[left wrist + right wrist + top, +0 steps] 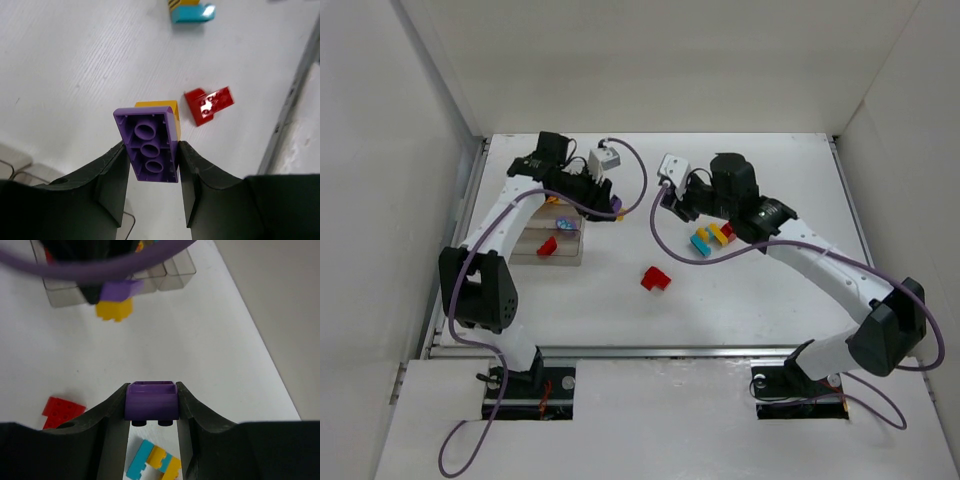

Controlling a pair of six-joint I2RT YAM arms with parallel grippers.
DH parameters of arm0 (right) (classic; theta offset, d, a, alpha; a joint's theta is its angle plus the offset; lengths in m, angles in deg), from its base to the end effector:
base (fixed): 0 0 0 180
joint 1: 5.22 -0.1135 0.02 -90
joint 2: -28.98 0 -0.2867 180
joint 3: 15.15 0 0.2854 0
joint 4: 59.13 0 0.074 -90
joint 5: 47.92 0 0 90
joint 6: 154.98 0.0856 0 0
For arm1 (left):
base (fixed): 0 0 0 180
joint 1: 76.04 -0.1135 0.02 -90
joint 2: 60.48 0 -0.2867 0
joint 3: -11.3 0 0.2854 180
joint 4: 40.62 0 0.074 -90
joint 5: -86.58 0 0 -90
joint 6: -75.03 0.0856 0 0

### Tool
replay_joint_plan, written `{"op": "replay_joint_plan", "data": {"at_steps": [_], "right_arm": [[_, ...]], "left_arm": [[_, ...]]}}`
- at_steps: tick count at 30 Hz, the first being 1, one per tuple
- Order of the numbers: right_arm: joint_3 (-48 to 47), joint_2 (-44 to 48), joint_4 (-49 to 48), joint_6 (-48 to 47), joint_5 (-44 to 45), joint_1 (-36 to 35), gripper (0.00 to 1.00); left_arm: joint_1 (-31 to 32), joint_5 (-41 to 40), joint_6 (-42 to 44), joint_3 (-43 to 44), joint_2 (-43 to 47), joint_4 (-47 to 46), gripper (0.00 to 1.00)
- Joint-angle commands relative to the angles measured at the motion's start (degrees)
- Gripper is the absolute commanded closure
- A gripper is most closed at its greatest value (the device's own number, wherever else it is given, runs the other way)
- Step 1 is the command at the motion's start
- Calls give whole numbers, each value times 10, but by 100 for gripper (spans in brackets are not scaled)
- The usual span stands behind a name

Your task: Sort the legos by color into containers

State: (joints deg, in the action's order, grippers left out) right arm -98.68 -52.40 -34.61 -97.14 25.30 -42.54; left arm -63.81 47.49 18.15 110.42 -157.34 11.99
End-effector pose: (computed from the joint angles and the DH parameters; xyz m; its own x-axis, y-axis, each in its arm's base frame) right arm 0.3082 0.2661 0.3483 0.1658 -0.5145 -0.8413 -0.8322 0.3847 -0.3992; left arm 0.3975 -0.1541 0.3109 -0.2928 0.4160 -0.8610 0.9284 0.3391 -0.1519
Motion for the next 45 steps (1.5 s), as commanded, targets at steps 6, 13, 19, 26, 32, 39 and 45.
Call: {"op": "replay_joint_plan", "data": {"at_steps": [6, 13, 19, 26, 32, 39, 45], "right_arm": [[-43, 3, -49, 47, -42, 16, 100], [-43, 9, -74, 74, -58, 16, 100], [-38, 3, -102, 109, -99, 22, 100], [-43, -2, -130, 132, -123, 22, 100], [-43, 3, -135, 137, -116, 22, 100], [-38, 9, -135, 148, -142, 32, 100], [-38, 14, -135, 160, -164, 37, 100]], "left_arm": [[29, -86, 87, -115, 27, -4, 100], [-3, -69, 48, -115, 59, -58, 100], [-3, 23, 33, -78, 83, -58, 100], [-3, -20, 52, -73, 83, -50, 100], [-3, 44, 68, -67, 98, -36, 100], [-8, 148, 22, 21, 88, -36, 100], [-8, 111, 17, 27, 83, -36, 100]]}}
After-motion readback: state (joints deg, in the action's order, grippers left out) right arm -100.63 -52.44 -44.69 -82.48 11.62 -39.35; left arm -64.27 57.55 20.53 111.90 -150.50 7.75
